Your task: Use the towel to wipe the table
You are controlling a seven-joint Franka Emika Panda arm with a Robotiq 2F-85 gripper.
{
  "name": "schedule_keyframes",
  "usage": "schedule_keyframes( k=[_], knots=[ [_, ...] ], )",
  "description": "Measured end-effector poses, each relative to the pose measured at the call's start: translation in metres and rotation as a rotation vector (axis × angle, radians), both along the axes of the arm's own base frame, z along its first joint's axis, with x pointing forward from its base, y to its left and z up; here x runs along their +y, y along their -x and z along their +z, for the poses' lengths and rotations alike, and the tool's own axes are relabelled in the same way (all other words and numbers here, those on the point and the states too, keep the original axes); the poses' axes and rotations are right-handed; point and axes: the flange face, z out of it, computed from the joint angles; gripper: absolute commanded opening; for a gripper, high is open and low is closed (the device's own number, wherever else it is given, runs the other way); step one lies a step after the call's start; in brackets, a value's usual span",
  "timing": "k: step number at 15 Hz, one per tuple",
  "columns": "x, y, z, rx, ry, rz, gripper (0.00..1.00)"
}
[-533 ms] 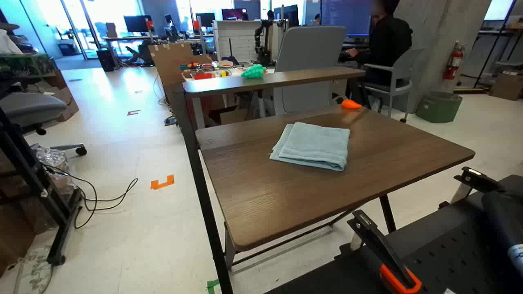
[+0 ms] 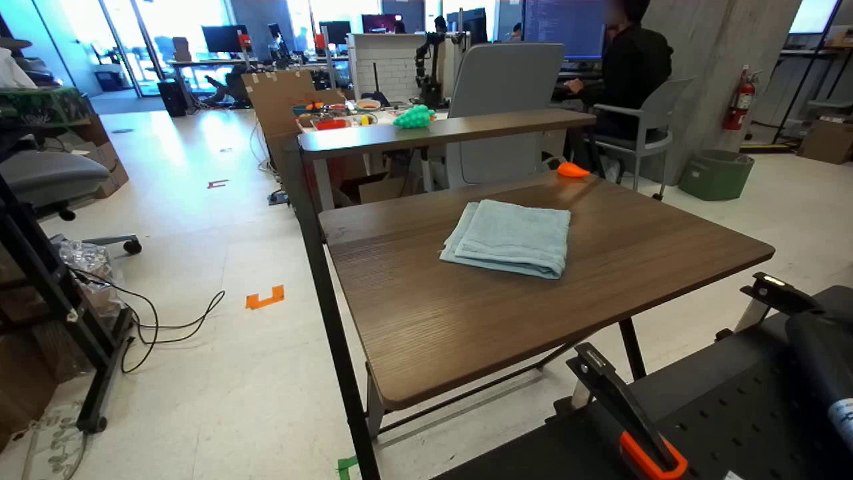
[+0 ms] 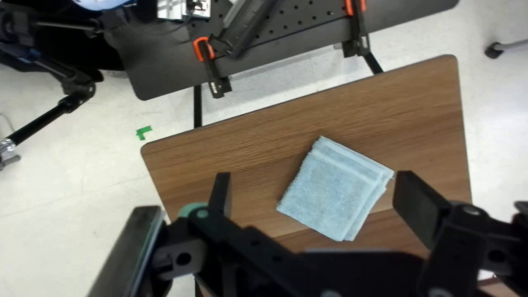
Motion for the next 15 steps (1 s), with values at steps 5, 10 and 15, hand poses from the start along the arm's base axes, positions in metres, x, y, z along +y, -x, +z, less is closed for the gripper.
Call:
schedule_keyframes(
  k=[5,10,15],
  knots=[
    [-0.011,-0.077,-0.052,-0.04,-0.12,-0.233,1.0],
    [-0.047,-0.156,-0.143,-0.015,-0.118,-0.504,1.0],
    [-0.056,-0.18,-0.162,0.0,-0.111,-0.567,1.0]
  ],
)
